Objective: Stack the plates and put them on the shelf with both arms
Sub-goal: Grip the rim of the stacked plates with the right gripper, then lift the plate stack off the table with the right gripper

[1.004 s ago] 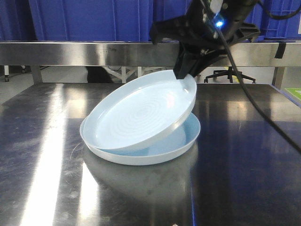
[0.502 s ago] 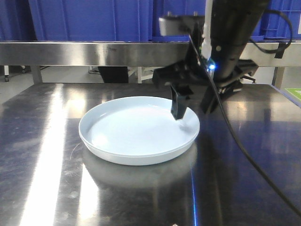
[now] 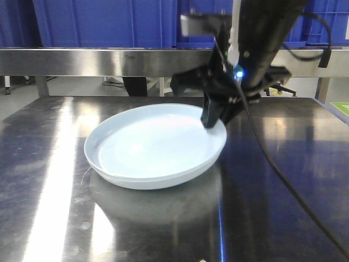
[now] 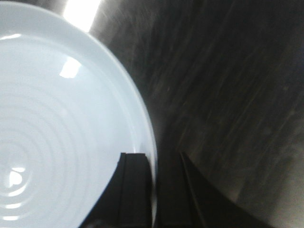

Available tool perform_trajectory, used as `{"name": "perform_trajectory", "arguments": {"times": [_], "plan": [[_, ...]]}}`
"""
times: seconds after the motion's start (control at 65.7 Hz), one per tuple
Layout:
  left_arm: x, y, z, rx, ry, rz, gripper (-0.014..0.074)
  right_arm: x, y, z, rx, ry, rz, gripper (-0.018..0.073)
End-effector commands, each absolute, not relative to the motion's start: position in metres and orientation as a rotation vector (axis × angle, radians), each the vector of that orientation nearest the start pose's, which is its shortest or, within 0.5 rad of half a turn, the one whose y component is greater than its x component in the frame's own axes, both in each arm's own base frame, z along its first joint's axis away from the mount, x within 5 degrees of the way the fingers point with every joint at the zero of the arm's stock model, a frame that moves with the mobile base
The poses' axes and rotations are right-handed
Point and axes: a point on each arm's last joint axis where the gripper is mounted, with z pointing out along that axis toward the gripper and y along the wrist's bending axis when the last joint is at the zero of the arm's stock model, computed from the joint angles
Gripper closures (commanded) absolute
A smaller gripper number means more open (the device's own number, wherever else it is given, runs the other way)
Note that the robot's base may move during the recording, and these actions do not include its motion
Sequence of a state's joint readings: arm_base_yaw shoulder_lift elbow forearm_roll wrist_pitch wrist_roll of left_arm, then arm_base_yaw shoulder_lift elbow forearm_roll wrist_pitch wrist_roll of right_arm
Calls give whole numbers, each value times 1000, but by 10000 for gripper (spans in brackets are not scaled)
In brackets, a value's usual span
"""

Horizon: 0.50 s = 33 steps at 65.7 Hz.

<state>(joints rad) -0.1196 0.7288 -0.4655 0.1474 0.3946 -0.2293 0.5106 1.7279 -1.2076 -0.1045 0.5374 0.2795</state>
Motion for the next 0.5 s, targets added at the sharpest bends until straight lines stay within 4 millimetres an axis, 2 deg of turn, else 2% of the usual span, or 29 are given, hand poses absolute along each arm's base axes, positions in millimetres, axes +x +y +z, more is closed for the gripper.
{"name": "perform_trajectory", "arguments": {"times": [0.0, 0.137, 0.259, 0.365, 0.487], "plan": [[146, -13, 285, -8, 2029, -89, 514, 320, 170, 294, -406, 2288, 237, 503], [146, -13, 285, -8, 2029, -89, 514, 303, 150, 335, -364, 2171, 243, 503], [146, -13, 285, -8, 2029, -89, 514, 277, 120, 365, -293, 2077, 245, 503], [146, -13, 285, -8, 2029, -89, 514, 253, 93, 376, -228, 2022, 228, 503], [146, -13, 285, -8, 2029, -89, 514, 221, 64, 376, -158, 1972, 200, 503]]}}
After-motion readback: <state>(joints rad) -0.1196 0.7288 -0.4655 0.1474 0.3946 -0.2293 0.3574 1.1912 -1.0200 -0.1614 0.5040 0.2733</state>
